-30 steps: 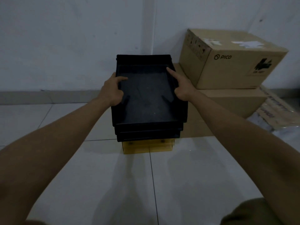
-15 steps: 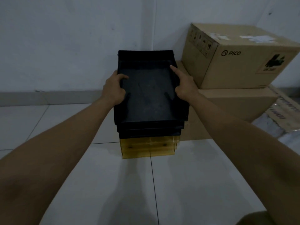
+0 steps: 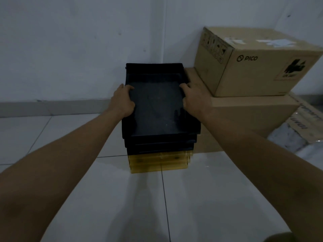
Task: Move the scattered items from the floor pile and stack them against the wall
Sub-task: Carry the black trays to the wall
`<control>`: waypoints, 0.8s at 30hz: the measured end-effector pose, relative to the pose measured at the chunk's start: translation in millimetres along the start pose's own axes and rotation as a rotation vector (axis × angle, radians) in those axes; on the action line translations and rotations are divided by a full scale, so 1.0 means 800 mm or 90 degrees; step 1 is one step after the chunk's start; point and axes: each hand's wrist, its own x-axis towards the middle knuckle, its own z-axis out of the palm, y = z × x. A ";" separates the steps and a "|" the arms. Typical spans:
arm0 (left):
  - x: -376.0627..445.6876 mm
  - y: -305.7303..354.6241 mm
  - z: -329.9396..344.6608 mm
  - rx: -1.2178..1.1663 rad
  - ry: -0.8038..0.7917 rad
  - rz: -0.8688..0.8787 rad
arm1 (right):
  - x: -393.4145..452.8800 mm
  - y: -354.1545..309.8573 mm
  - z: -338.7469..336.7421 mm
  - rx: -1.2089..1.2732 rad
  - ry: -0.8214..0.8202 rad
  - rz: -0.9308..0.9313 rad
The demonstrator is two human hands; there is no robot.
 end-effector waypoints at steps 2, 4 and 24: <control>-0.001 0.002 -0.004 0.001 -0.022 -0.022 | -0.008 -0.003 0.000 -0.070 -0.016 -0.025; -0.007 0.008 -0.007 0.020 -0.036 -0.012 | -0.021 -0.006 -0.001 -0.126 -0.065 -0.029; -0.070 0.022 0.052 0.450 -0.115 0.214 | -0.045 -0.037 0.030 -0.107 -0.236 -0.042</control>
